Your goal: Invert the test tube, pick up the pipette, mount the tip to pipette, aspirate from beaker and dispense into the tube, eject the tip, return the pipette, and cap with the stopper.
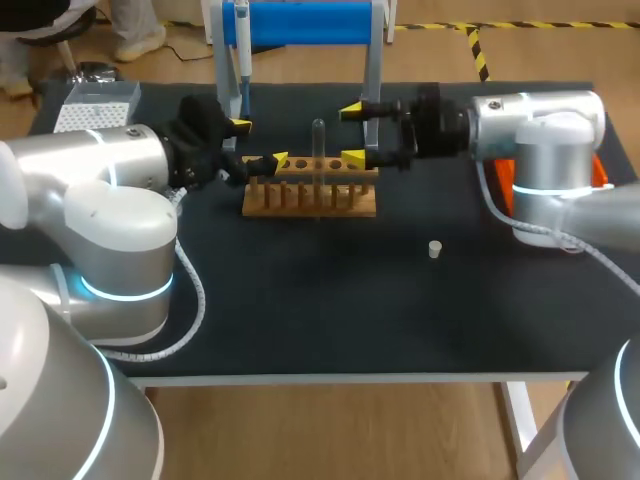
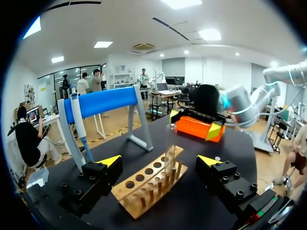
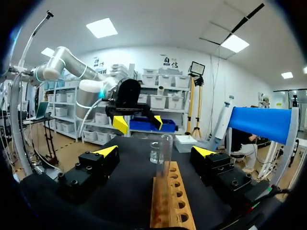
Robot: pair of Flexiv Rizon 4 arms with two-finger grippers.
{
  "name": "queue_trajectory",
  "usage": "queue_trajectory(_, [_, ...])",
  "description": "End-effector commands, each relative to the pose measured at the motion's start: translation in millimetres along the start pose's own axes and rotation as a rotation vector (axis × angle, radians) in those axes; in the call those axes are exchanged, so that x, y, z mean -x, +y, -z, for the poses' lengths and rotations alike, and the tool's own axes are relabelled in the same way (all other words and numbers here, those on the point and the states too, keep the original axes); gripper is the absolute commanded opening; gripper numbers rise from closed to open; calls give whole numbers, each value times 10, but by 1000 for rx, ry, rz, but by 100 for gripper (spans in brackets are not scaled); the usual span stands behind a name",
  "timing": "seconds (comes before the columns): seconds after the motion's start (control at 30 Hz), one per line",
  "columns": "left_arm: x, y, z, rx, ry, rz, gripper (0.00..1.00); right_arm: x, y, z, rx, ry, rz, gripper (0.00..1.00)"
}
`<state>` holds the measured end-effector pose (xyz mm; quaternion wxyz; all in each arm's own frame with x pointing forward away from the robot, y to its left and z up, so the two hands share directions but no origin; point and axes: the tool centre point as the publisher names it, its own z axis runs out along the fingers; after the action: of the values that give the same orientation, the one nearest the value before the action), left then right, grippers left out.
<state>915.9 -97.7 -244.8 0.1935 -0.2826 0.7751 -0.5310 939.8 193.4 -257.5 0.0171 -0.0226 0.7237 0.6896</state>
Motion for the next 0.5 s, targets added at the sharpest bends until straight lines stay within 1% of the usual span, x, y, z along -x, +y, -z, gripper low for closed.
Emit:
queue_trajectory(0.03, [6, 20, 0, -7, 3, -1, 100, 99, -78, -123, 10, 30, -21, 100])
queue_trajectory(0.33, [6, 20, 0, -7, 3, -1, 100, 100, -141, -327, 14, 67, -24, 100])
queue_trajectory(0.5, [6, 20, 0, -7, 3, -1, 100, 106, -184, -396, 12, 80, -32, 100])
